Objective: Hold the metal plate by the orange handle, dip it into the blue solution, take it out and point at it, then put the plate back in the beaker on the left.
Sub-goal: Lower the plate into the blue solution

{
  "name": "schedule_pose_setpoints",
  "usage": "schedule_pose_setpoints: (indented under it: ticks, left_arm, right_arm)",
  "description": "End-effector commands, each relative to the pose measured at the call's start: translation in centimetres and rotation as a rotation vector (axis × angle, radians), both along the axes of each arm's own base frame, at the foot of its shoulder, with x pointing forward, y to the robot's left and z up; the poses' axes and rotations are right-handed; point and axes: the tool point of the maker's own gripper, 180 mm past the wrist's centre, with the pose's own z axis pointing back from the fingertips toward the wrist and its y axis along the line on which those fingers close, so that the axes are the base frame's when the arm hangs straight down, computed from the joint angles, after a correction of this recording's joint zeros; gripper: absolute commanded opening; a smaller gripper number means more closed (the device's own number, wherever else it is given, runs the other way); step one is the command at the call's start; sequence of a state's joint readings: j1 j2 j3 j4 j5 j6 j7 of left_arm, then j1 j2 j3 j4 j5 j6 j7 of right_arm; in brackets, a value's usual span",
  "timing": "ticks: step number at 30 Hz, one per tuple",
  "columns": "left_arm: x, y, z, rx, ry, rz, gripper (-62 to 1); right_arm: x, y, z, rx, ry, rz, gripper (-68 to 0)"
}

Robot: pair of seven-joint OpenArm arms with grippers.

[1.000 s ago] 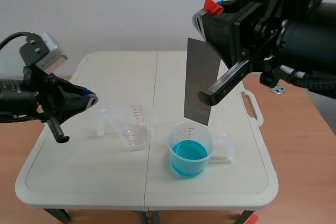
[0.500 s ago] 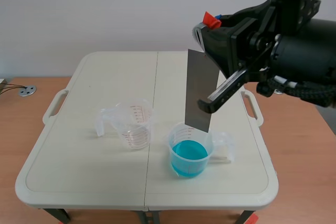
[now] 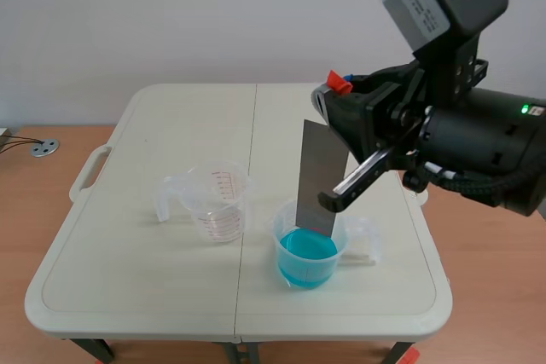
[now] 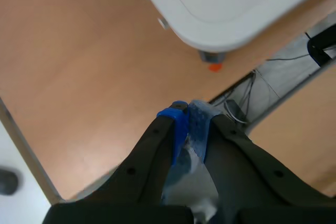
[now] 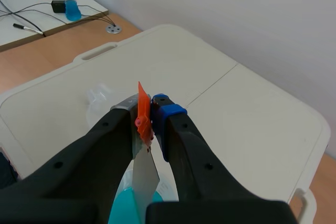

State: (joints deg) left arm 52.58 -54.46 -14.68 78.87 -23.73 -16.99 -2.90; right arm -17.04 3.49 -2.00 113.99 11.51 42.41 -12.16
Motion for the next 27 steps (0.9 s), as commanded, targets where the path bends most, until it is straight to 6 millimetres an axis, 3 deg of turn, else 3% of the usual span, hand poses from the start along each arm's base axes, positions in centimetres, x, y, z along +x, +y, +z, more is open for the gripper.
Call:
schedule_pose_setpoints:
  ticks: [1, 10, 27]
  left_arm:
    - [-0.6, -0.5, -0.2, -0.014, 0.001, 0.008, -59.0]
    - [-5.9, -1.2, -2.7, -0.01, 0.094, 0.054, -59.0]
    - [-6.6, -1.3, -3.2, -0.001, 0.114, 0.062, -59.1]
  right_arm:
    - [0.3, 0.3, 1.1, 0.029, -0.038, 0.014, -66.1]
    - [1.4, 0.1, -1.4, 0.057, 0.019, 0.007, -66.0]
    - [1.4, -0.5, -6.6, 0.033, 0.097, -0.004, -66.1]
